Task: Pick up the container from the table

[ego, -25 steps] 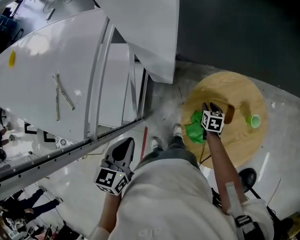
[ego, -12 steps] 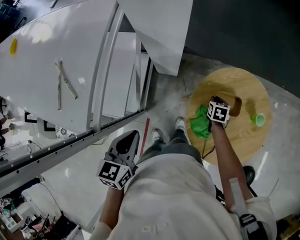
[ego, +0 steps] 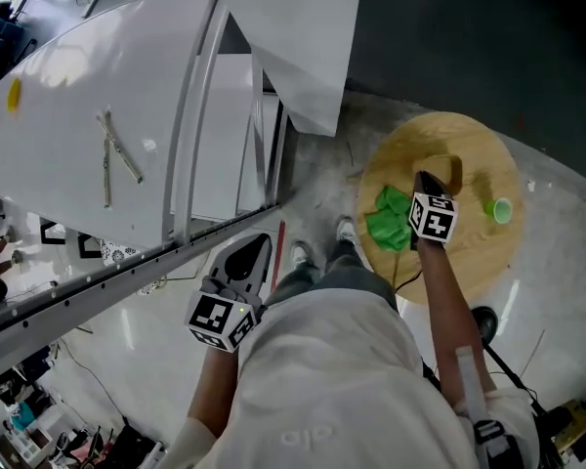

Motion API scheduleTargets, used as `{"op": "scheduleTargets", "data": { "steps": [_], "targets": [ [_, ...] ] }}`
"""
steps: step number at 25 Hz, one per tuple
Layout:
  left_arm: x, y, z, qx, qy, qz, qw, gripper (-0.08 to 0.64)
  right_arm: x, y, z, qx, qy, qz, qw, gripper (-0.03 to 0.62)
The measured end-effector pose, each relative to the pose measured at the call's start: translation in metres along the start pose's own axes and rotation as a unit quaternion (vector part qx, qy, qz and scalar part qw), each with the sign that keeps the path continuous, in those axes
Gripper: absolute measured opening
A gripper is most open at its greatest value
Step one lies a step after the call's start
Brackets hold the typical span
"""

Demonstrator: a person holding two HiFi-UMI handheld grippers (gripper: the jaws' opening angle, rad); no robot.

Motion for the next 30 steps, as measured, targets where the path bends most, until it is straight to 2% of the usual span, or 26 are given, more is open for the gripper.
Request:
{"op": "scheduleTargets", "data": {
  "steps": [6, 16, 19, 25, 30],
  "targets": [
    [-0.001, -0.005, -0.010, -0.004, 0.036, -0.013, 0.9993, 0.015, 0.011, -0.025, 0.050, -0.083, -0.031, -0.011, 0.996, 0.043],
    [-0.004, -0.026, -0.029, -0.022, 0.092, -0.036, 0.9949, 0.015, 0.026, -0.062, 0.144, -0.205, -0.059, -0.018, 0.977, 0.043],
    [-0.008, -0.036, -0.037, -0.034, 0.111, -0.048, 0.9921, 0.015, 0.030, -0.068, 0.169, -0.231, -0.062, -0.010, 0.971, 0.043],
    [-0.021, -0.056, -0.048, -0.056, 0.148, -0.067, 0.9851, 0.015, 0.045, -0.071, 0.216, -0.269, -0.066, 0.033, 0.960, 0.043],
    [-0.038, -0.066, -0.057, -0.065, 0.185, -0.082, 0.9771, 0.015, 0.056, -0.065, 0.252, -0.296, -0.067, 0.043, 0.952, 0.043]
  ]
}}
Point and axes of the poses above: the fingertips, and each gripper's own axes: z backward along the fingers, x to its left, y out of its underside, the point moved 10 cm from there along z, backward along the fingers, and after that the axes turned 5 degrees about z, right-handed, at the moved point
